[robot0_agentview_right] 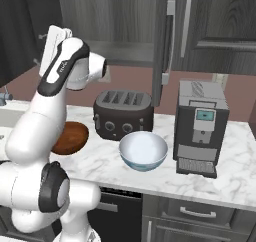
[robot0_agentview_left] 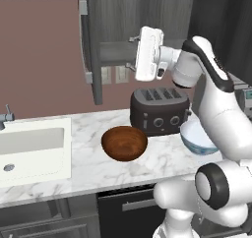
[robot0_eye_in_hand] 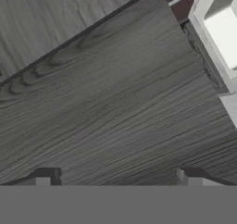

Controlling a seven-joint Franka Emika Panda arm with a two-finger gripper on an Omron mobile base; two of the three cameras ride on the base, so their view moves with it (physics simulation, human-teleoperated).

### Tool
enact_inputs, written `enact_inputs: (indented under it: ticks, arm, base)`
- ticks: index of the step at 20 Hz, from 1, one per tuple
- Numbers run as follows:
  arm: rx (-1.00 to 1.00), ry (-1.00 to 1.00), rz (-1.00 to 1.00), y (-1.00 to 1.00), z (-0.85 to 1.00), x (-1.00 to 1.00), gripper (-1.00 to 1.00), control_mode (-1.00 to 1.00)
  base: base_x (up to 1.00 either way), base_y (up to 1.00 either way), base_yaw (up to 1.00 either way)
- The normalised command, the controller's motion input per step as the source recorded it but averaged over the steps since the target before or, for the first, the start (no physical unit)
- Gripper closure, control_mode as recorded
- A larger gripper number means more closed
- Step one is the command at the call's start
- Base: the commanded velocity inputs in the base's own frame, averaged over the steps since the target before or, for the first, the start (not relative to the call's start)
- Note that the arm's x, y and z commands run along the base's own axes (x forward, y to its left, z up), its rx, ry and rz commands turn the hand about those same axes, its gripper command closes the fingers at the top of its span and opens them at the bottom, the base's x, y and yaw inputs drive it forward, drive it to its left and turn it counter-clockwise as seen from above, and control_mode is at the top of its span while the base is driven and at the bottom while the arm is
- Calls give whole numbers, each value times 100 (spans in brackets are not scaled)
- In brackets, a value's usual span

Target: Open the cabinet. Pick the bowls from the counter and place them in the cabinet. Then close the cabinet.

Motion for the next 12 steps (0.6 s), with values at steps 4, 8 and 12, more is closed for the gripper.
enact_inputs:
  ticks: [4,8,12]
  arm:
    - [-17,1,-5,-27,8,-61,-100,-100]
    - [-20,6,-9,-21,0,-47,-100,-100]
    - [-25,7,-8,-18,0,-38,-100,-100]
  base:
    - [0,0,0]
    - [0,0,0]
    - [0,0,0]
